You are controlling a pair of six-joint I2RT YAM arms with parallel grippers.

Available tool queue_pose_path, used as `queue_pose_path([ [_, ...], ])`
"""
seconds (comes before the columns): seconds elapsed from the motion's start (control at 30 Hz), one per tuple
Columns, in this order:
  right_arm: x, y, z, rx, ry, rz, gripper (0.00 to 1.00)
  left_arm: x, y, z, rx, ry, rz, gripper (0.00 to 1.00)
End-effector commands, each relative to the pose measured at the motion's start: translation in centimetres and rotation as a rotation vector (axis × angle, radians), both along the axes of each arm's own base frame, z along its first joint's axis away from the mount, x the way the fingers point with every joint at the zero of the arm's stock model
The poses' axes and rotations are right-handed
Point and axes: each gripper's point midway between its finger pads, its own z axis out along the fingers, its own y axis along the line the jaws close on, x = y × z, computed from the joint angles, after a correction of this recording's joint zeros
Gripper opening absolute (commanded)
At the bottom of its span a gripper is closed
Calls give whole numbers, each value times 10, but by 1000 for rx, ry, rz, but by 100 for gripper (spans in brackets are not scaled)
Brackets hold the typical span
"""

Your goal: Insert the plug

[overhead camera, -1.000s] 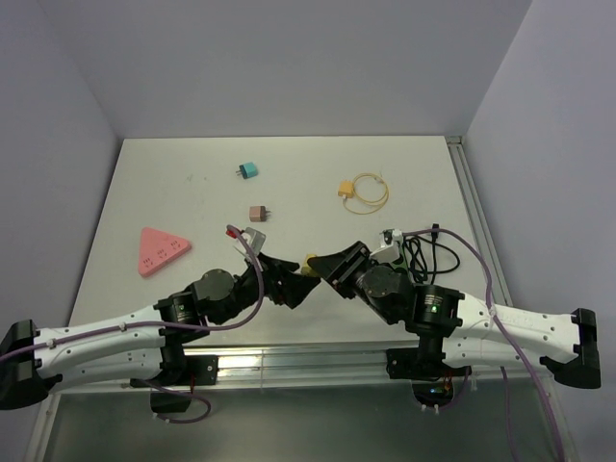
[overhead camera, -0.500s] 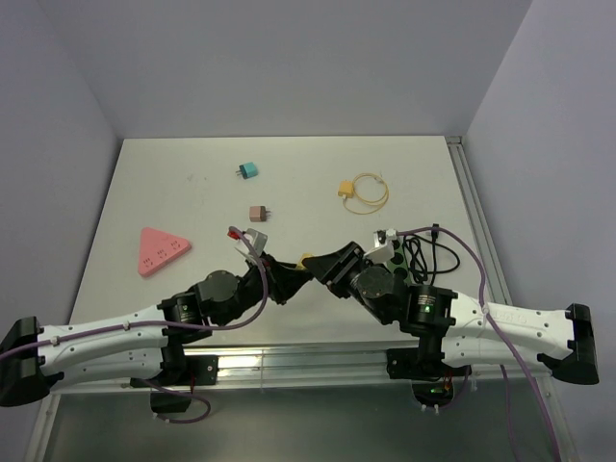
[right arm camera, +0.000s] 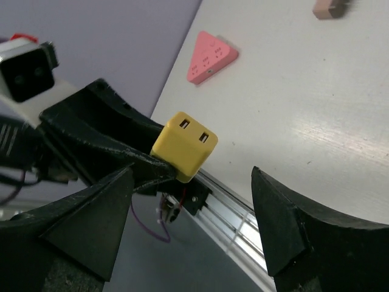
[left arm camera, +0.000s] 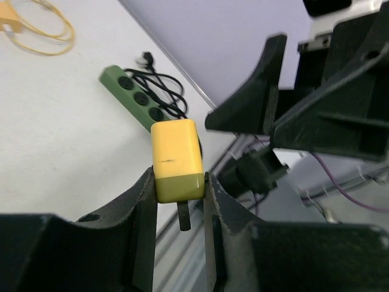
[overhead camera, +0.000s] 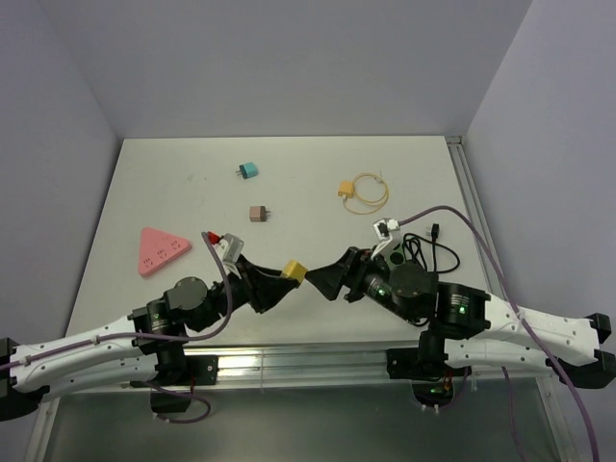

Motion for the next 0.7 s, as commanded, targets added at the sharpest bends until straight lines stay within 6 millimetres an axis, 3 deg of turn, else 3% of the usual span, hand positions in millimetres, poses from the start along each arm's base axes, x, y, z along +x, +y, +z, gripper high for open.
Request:
queue_pose_path([
  [0.0, -18, -17, 19, -59, -181, 141, 84, -31, -1, 21, -36, -37, -169, 0],
  [0.17, -66, -7, 33, -26, -303, 459, 78, -74, -7, 46, -88, -88, -414, 0],
  [0.33, -85, -6, 42, -6, -324, 571, 73, -120, -10, 66, -149, -147, -685, 0],
  [0.47, -114, -3, 43, 28, -351, 742, 70, -136, -8, 68, -198, -162, -780, 0],
  [0.67, -129, 1, 46, 90, -352, 822, 57, -143, -12, 63, -195, -153, -836, 0],
])
